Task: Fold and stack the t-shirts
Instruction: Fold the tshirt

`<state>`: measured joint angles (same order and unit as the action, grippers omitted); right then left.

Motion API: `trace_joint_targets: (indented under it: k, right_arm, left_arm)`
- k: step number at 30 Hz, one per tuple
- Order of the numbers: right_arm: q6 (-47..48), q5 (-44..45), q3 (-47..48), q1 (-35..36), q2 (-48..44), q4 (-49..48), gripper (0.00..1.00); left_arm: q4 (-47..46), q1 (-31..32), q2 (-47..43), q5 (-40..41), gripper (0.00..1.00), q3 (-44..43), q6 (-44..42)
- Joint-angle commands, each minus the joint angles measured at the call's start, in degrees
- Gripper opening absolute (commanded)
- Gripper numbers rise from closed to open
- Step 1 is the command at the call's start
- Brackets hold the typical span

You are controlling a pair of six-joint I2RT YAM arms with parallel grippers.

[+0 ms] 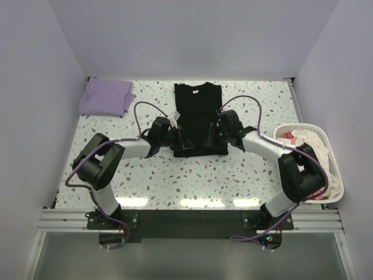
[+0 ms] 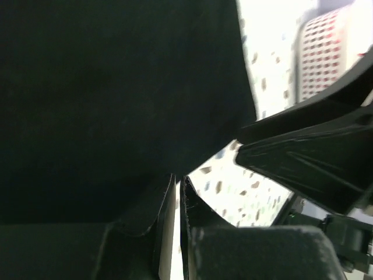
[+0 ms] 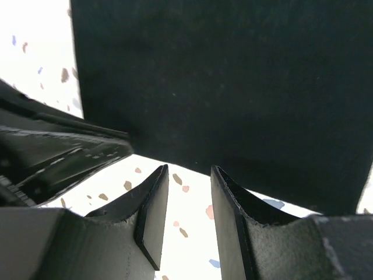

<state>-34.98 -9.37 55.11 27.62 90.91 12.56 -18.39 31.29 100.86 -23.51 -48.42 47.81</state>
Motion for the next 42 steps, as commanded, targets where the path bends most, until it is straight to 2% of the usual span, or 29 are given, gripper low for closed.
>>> trace_joint_targets:
  k: [1, 8, 21, 32, 35, 38, 42]
  right_arm:
    - [-1.7, 0.6, -1.1, 0.5, 1.6, -5.7, 0.39]
    - [-3.0, 3.2, -7.5, -1.2, 2.5, -5.5, 0.36]
    - [-5.1, 0.8, -17.7, -11.5, -6.0, -4.0, 0.36]
    - [-4.7, -1.4, -19.7, -13.8, -11.9, -1.9, 0.37]
    - [-4.3, 0.0, -19.5, -13.8, -14.1, -0.2, 0.37]
    - [-3.6, 3.9, -19.3, -13.9, -16.1, 1.0, 0.38]
    - [-2.8, 5.3, -19.1, -13.9, -15.4, -0.2, 0.41]
  left_arm:
    - [-6.5, -0.5, 2.1, -0.6, 0.11, 2.4, 1.6]
    - [-6.7, -0.5, 2.7, 0.6, 0.09, 6.8, 0.9]
    - [-6.4, -1.1, 0.0, -0.3, 0.10, 10.9, -0.2]
    - [-1.8, -7.1, -12.2, -1.0, 0.20, 16.2, -2.3]
    - [0.0, -7.3, -13.0, -0.6, 0.21, 16.4, -3.2]
    - [-0.3, -7.3, -13.5, 0.4, 0.32, 18.0, -2.2]
    - [-3.7, -6.8, -13.2, 0.0, 0.41, 20.7, -0.9]
